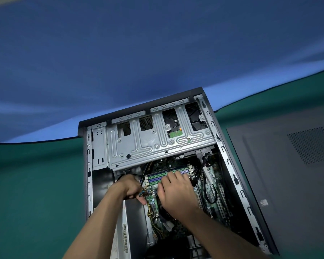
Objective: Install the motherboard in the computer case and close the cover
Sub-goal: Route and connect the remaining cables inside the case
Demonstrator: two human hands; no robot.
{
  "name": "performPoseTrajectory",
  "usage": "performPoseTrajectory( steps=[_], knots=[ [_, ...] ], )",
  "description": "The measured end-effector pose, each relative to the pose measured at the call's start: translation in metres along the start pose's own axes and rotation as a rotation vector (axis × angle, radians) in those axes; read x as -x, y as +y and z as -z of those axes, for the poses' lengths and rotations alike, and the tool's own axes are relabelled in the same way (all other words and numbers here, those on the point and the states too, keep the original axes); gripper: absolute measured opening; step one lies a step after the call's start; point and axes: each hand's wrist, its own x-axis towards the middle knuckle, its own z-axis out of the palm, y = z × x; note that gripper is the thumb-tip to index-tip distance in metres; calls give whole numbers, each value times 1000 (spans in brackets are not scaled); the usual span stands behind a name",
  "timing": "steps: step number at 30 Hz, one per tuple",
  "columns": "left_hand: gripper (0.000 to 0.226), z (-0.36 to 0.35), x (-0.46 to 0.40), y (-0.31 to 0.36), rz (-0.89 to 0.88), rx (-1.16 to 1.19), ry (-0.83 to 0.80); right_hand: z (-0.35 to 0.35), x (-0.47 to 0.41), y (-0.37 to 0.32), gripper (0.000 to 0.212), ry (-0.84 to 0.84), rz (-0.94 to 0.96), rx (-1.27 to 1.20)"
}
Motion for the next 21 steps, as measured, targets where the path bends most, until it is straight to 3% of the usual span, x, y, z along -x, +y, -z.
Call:
performPoseTrajectory(
  steps=[5,11,16,21],
  knots=[
    [47,3,0,0,-34,-84,21,-1,0,-1,39,1,4,-3],
    [39,-1,-12,-1,-2,-139,20,0,1,-1,40,-34,-14,-29],
    [60,-1,-13,-1,-56,-133,45,1,0,-1,39,-30,-15,-28],
    [38,-6,-12,-2,-55,-72,111,0,0,-1,37,-2,-4,-17]
  ],
)
